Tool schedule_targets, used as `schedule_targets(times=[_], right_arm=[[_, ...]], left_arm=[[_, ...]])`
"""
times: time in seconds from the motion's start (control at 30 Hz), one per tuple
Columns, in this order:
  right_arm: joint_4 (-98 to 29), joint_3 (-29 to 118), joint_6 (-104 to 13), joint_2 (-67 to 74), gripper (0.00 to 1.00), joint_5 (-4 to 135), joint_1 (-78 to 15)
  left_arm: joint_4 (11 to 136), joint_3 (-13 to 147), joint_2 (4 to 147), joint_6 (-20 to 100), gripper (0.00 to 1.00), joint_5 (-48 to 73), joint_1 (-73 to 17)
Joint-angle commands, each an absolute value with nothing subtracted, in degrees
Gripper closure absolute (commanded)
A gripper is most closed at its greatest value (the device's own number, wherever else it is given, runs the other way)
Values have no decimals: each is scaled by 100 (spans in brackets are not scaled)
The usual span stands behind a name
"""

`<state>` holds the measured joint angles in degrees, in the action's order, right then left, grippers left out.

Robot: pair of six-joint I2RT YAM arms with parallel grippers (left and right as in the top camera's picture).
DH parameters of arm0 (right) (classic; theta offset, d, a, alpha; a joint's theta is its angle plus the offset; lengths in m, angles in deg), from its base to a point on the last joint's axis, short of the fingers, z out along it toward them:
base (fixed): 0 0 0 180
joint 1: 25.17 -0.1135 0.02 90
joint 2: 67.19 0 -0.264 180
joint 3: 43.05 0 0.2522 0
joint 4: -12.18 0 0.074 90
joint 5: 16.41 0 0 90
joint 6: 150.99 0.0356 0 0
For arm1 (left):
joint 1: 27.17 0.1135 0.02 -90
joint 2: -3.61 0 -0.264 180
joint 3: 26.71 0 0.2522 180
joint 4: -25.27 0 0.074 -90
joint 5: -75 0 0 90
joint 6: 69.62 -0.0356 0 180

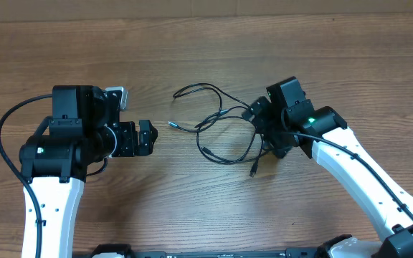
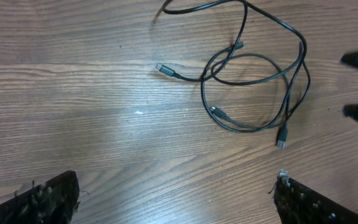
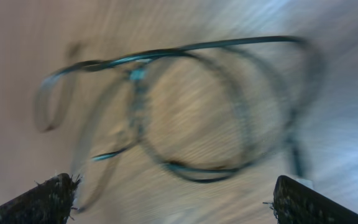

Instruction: Untangle cables

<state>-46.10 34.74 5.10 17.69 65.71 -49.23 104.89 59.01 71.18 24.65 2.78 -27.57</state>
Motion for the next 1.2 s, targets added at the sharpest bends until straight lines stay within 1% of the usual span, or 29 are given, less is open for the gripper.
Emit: schedule_targets(times=[0.0,0.23,0.33,0.43,0.6,0.73,0.8,0.9,0.97,1.0,1.03,1.07,1.17], right_arm=[[-4238,3465,538,1773,0,5996,-5019],[-4258,3463,484,1773,0,6215,-5124],[-4210,3463,525,1773,7,6147,-5198],[-4166,3463,532,1775,12,6149,-5316],[-3842,3463,547,1780,12,6206,-5605],[-3320,3461,573,1907,15,6625,-5959],[-3228,3461,870,2073,19,6783,-6083],[-3198,3461,1436,2359,20,6890,-6125],[-2951,3461,1555,2604,20,6962,-6123],[-2730,3461,1552,2737,22,6973,-6123],[-2479,3461,1552,2870,27,6969,-6118],[-2262,3461,1552,2967,34,6964,-6116],[-1694,3461,1552,3192,62,6905,-6120]], left_arm=[[10457,5886,7304,2487,0,278,-2795],[10454,5886,7643,2487,0,276,-2795],[10457,5886,7802,2487,0,276,-2795],[10454,5886,7962,2487,0,274,-2795],[10452,5886,8237,2487,0,241,-2795],[10454,5886,8449,2487,1,241,-2795],[10454,5886,8535,2487,0,241,-2795],[10454,5886,8618,2487,1,241,-2795],[10452,5886,8661,2487,1,241,-2795],[10454,5886,8681,2487,0,241,-2795],[10454,5886,8692,2487,0,239,-2795],[10454,5888,8699,2487,0,241,-2795],[10457,5886,8701,2520,0,284,-2795]])
